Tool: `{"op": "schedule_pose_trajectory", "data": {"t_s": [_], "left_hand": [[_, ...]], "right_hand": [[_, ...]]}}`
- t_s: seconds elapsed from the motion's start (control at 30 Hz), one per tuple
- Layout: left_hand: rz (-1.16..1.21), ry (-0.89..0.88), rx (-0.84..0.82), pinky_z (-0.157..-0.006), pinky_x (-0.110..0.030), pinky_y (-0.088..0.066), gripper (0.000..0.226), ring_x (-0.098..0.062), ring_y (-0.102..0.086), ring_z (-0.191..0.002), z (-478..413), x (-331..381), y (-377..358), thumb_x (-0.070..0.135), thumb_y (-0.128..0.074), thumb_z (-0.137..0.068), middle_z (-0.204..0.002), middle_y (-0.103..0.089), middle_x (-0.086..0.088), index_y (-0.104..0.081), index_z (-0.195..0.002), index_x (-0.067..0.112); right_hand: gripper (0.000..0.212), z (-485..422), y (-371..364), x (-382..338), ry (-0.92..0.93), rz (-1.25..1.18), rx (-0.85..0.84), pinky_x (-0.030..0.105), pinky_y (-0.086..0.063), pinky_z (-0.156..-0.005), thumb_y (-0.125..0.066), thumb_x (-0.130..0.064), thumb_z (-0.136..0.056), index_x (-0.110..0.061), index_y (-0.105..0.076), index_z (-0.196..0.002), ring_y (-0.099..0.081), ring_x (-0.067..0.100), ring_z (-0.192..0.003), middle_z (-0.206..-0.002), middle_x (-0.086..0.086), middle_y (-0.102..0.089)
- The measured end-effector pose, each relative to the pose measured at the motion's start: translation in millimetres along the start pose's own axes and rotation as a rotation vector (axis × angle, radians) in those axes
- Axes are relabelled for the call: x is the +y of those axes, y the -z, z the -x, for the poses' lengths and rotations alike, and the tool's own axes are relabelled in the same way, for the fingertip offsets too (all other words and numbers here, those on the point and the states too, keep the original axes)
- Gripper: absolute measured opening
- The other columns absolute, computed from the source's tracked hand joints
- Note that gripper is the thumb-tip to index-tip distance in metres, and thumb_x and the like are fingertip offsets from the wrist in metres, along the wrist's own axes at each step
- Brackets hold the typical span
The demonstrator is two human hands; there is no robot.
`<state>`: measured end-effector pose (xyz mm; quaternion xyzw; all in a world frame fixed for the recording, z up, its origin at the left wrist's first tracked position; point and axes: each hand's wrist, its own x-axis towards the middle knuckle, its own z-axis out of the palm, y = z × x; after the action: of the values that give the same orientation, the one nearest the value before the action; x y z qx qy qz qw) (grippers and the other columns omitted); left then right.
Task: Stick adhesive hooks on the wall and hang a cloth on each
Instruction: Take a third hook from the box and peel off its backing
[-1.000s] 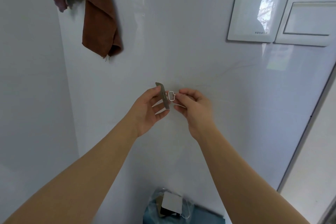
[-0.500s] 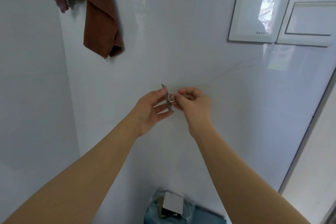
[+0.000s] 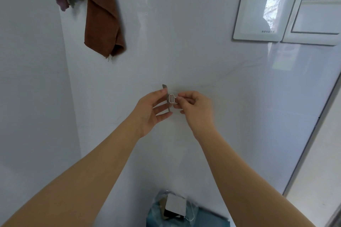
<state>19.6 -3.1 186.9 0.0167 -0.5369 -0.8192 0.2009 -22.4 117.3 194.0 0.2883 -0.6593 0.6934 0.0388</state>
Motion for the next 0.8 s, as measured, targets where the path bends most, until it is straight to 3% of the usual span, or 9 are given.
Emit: {"op": "schedule_pose_trajectory", "data": {"t_s": [0.17,0.4,0.67,0.8], "left_hand": [[-0.034,0.037,0.002,-0.083,-0.037,-0.052,0.013,-0.023,-0.061,-0.098,-0.4,-0.7,-0.5,0.028,-0.057,-0.088,-0.104,-0.063,-0.006,-0.062,-0.092,0.015],[-0.015,0.125,-0.043,-0.083,-0.041,-0.051,0.022,-0.025,-0.062,-0.089,1.7,2.9,-3.0,0.032,-0.055,-0.089,-0.097,-0.066,-0.008,-0.059,-0.098,0.013],[-0.016,0.155,-0.076,-0.076,-0.036,-0.055,0.024,-0.022,-0.064,-0.081,1.3,4.4,-5.1,0.036,-0.053,-0.089,-0.084,-0.067,-0.007,-0.061,-0.089,0.013],[-0.043,0.175,-0.071,-0.074,-0.034,-0.056,0.028,-0.022,-0.065,-0.082,0.2,5.3,-3.2,0.040,-0.055,-0.087,-0.086,-0.067,-0.008,-0.058,-0.094,0.013]], "right_hand": [[0.018,1.8,0.0,-2.7,-0.025,-0.186,0.035,0.014,-0.046,-0.049,-0.061,-0.001,-0.086,-0.017,-0.057,-0.077,-0.059,0.002,-0.053,-0.065,-0.004,-0.062],[0.025,-4.4,3.0,-2.5,-0.085,-0.489,0.093,0.018,-0.046,-0.052,-0.059,0.005,-0.085,-0.015,-0.051,-0.071,-0.060,0.005,-0.055,-0.065,-0.001,-0.058],[0.028,-3.3,0.2,6.8,-0.020,-0.401,0.030,0.023,-0.050,-0.062,-0.056,0.009,-0.085,-0.013,-0.049,-0.069,-0.056,0.017,-0.063,-0.068,0.005,-0.055],[0.031,-4.6,0.6,7.7,0.015,-0.347,0.035,0.027,-0.051,-0.069,-0.054,0.013,-0.084,-0.012,-0.048,-0.068,-0.058,0.016,-0.067,-0.070,0.004,-0.059]]}}
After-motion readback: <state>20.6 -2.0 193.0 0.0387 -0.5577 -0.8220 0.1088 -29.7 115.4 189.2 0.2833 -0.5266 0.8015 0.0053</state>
